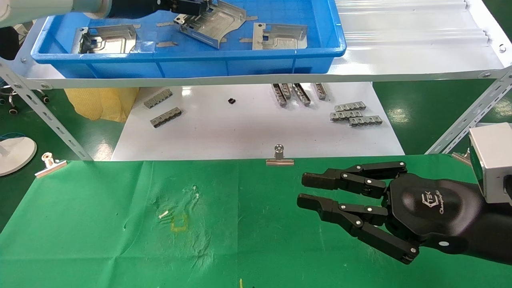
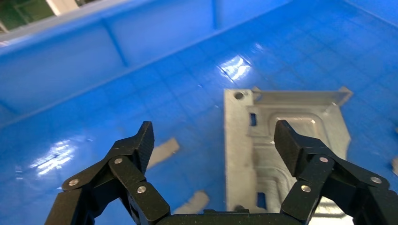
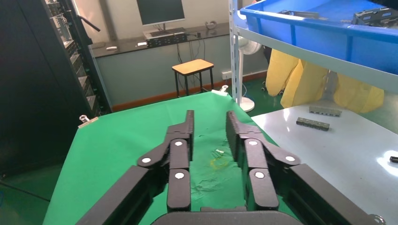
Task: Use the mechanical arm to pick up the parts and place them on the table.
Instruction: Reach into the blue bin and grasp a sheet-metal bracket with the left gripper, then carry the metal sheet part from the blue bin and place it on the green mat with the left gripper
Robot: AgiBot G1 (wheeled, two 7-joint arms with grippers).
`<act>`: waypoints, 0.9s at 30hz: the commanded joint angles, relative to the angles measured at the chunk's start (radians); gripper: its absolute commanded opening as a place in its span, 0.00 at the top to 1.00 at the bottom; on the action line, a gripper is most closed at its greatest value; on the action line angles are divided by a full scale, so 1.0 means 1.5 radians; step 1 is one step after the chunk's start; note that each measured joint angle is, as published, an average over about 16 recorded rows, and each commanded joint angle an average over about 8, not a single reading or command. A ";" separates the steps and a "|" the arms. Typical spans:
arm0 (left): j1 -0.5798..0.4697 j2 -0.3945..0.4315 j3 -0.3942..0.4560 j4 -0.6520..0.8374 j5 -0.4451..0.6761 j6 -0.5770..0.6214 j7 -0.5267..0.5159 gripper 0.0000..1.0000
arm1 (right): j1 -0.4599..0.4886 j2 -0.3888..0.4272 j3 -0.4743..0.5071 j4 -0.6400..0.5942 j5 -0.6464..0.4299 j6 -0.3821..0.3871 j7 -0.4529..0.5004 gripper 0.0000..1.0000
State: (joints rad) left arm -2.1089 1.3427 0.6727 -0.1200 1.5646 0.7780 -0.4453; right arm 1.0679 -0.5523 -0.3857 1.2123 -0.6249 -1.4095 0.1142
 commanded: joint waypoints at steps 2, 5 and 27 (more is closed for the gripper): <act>0.003 0.003 0.000 0.002 -0.003 0.001 0.004 1.00 | 0.000 0.000 0.000 0.000 0.000 0.000 0.000 0.00; 0.002 0.002 0.002 0.002 -0.005 0.013 0.006 1.00 | 0.000 0.000 0.000 0.000 0.000 0.000 0.000 0.00; -0.009 -0.003 0.010 0.026 -0.017 0.095 0.014 1.00 | 0.000 0.000 0.000 0.000 0.000 0.000 0.000 0.00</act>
State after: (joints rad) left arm -2.1215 1.3323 0.6789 -0.0844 1.5271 0.9115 -0.4178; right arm 1.0679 -0.5523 -0.3857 1.2123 -0.6249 -1.4095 0.1142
